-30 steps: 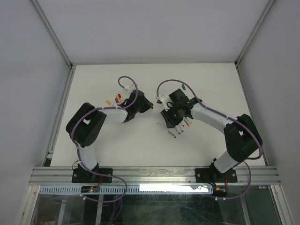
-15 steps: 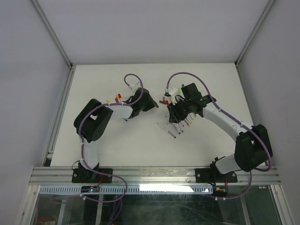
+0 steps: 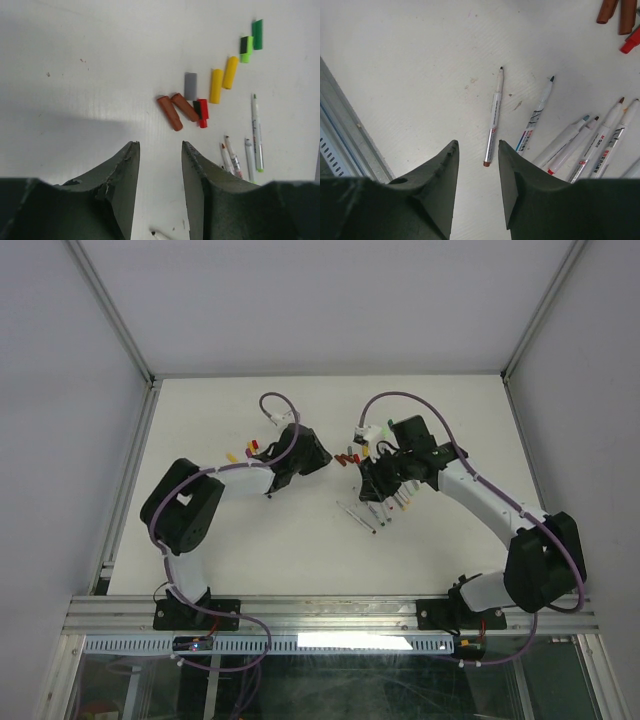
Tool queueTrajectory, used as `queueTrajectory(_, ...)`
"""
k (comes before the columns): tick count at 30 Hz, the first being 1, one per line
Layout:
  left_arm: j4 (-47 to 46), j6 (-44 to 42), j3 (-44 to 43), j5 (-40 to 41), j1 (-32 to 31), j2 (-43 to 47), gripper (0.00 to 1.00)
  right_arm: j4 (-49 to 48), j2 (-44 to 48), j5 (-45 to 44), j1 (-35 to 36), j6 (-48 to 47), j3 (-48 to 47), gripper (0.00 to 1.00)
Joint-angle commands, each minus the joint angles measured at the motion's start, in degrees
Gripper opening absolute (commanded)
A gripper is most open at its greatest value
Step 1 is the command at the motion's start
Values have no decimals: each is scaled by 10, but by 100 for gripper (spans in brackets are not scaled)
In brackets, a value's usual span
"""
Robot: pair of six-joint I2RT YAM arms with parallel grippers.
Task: Open the pen caps
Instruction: Place the pen cap at the center of the board.
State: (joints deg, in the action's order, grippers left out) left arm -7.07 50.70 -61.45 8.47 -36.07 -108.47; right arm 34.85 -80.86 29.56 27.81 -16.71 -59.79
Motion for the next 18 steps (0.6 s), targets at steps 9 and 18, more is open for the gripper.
queueTrajectory(9,-99,-162,182,25,2,259,64,-15,75,114,-12,-28,2,40)
queueTrajectory(18,-99,-222,308,54,21,430,99,-86,131,167,-12,4,-4,43)
